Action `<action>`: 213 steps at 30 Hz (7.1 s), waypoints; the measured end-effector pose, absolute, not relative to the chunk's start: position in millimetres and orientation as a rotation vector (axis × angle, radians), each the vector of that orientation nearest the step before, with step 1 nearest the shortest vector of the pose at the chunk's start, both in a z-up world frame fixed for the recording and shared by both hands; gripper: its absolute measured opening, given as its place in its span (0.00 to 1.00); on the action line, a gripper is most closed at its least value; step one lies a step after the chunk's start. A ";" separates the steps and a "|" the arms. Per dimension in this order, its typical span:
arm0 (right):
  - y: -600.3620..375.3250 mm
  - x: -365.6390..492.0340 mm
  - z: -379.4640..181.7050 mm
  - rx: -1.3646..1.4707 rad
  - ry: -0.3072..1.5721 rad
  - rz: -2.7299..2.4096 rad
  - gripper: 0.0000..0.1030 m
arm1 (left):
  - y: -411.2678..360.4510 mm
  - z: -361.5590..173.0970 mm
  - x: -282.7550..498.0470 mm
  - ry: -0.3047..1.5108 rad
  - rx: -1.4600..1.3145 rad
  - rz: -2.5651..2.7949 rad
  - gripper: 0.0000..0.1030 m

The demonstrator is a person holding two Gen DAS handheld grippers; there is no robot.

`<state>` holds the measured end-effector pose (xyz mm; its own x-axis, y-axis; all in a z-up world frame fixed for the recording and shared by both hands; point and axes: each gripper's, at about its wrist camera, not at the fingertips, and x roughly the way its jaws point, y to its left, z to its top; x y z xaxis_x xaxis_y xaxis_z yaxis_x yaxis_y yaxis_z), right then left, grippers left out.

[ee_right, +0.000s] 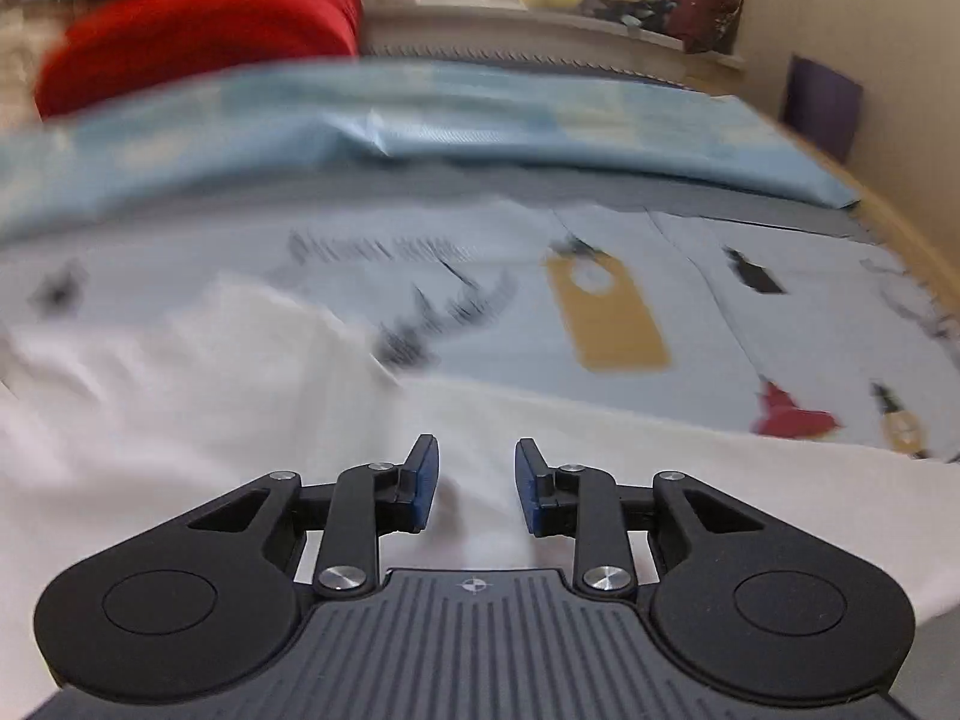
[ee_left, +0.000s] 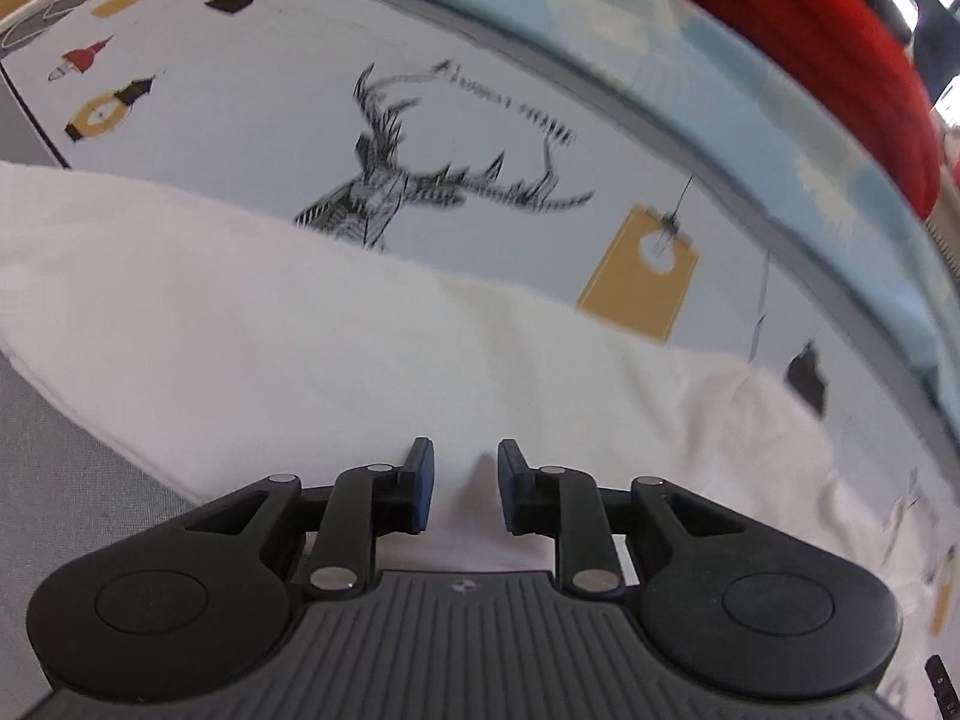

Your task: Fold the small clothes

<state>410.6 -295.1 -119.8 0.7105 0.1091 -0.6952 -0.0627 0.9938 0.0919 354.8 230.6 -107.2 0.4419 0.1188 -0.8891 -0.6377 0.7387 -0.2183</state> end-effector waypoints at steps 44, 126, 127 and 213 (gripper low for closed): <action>-42.2 398.9 -61.9 -0.196 0.681 0.346 0.37 | 326.0 -59.8 320.4 0.897 -0.745 0.405 0.27; -198.4 333.9 -53.2 0.408 0.925 0.152 0.29 | 197.2 -103.1 371.2 1.089 -0.621 0.177 0.39; -204.5 332.4 -56.1 0.419 0.913 0.126 0.30 | 195.1 -105.4 371.3 1.094 -0.616 0.178 0.38; -189.7 349.4 -86.3 0.459 1.080 -0.126 0.38 | 418.5 -77.1 255.7 0.810 -0.573 0.910 0.04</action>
<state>349.4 -189.7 -86.3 0.4745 0.1220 -0.8718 0.3189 0.8992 0.2994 255.7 418.5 -77.1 0.3637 0.4596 -0.8102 -0.8580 0.5040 -0.0993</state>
